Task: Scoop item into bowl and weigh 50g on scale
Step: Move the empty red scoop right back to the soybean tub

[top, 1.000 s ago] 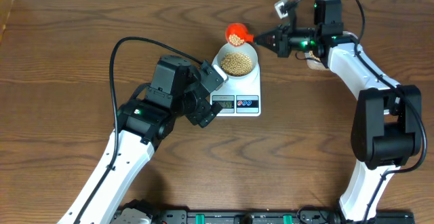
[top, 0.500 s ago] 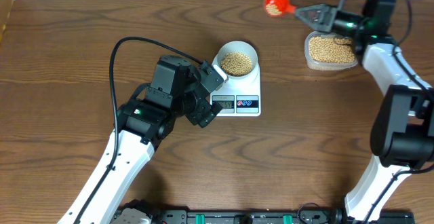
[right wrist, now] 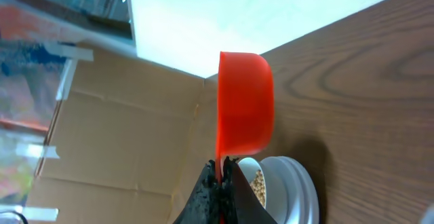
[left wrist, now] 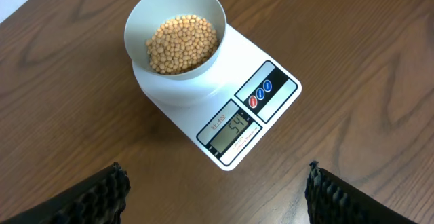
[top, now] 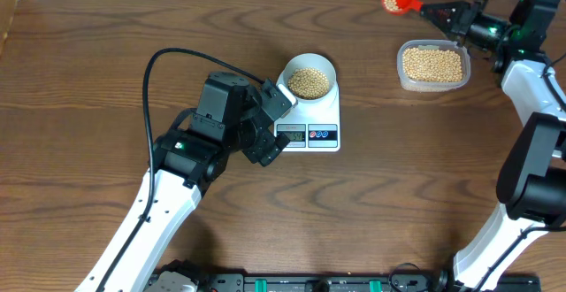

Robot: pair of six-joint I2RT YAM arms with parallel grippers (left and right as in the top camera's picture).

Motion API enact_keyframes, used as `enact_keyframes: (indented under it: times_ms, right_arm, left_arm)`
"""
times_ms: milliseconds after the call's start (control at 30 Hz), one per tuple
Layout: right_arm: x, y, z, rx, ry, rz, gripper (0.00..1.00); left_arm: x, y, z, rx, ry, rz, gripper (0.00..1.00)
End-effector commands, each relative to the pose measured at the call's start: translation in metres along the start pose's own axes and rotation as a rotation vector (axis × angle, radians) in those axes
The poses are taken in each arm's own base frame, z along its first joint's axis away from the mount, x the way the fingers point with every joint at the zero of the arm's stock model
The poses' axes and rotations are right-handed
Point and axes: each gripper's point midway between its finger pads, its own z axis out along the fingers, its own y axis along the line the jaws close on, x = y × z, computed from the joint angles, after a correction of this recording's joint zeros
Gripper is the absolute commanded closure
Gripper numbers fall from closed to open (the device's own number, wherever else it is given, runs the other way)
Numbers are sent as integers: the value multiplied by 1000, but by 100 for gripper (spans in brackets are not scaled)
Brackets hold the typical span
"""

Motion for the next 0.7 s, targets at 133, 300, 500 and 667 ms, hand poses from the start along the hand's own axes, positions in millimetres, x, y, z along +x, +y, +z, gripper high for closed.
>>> enact_keyframes:
  times_ms: [133, 300, 500, 667]
  right_arm:
    - [-36, -11, -10, 160, -202, 27, 99]
    - [-53, -26, -21, 253, -298, -19, 99]
    - [-66, -43, -46, 308, -377, 77, 99]
    - [-73, -48, -63, 374, -443, 127, 99]
  left_arm:
    - [-2, -1, -2, 8, -9, 9, 14]
    - [-2, -1, -1, 8, -9, 9, 14]
    - [-2, -1, -1, 8, -9, 9, 14]
    - [-2, -1, -1, 8, -9, 9, 14]
